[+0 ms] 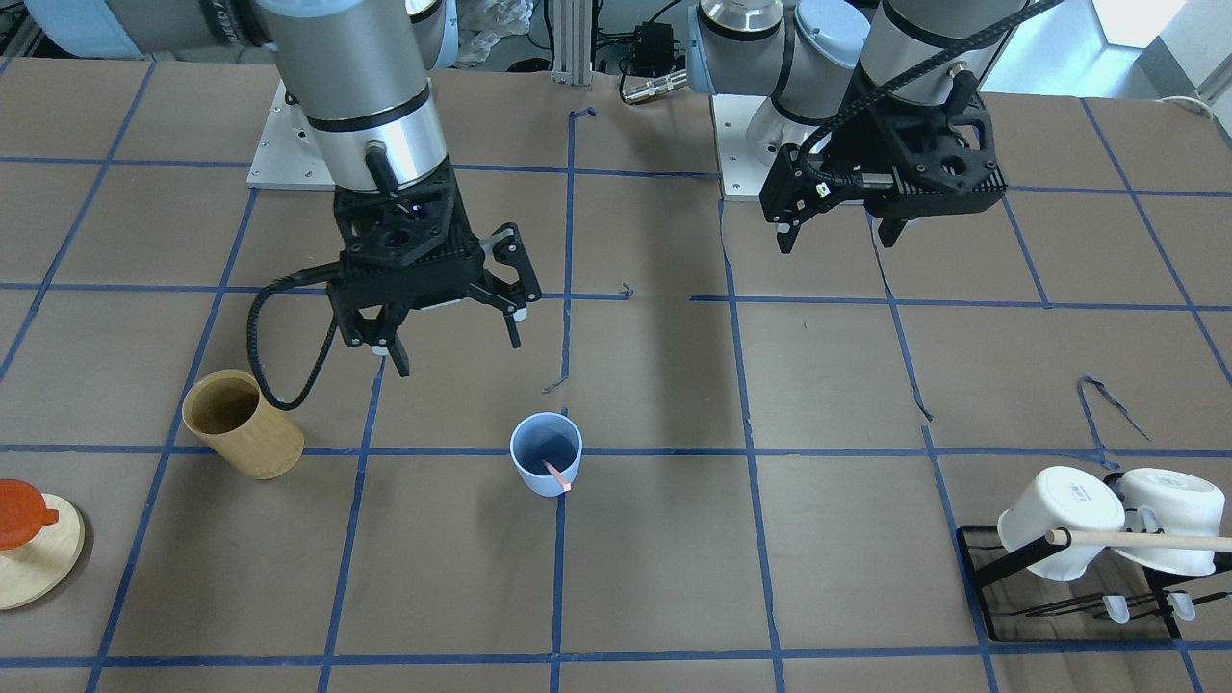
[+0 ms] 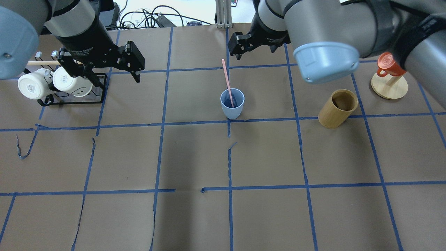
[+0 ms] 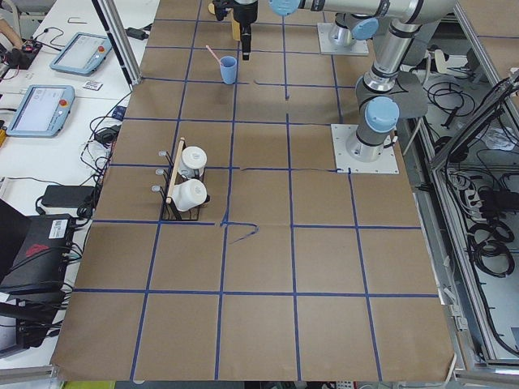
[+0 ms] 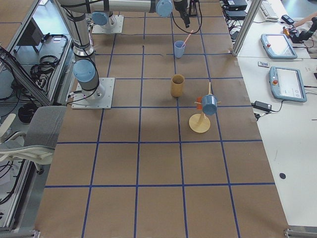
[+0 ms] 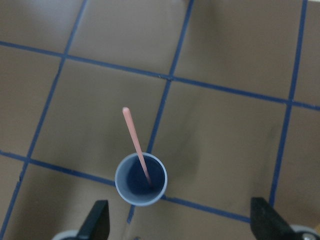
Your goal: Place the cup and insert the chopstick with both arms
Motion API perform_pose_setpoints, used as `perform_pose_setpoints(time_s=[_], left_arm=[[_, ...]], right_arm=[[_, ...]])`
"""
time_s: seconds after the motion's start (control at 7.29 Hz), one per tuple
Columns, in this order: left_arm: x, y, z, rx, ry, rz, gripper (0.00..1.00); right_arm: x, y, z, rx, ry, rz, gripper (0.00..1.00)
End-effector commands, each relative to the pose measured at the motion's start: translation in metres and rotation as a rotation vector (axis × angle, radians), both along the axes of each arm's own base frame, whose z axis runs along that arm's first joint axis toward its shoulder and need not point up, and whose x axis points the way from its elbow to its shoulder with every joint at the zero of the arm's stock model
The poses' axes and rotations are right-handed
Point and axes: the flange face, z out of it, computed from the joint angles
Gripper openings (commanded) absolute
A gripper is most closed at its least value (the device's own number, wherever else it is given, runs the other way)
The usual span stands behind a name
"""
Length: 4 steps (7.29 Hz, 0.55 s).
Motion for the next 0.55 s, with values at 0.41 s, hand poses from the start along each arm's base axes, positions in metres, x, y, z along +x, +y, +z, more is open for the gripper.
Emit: perform_pose_setpoints(time_s=[0.41], left_arm=[[0.0,0.001,0.0,0.003,0.003,0.0,1.0]], right_arm=[[-0.093,0.026,-0.01,0.311,0.08,-0.156,1.0]])
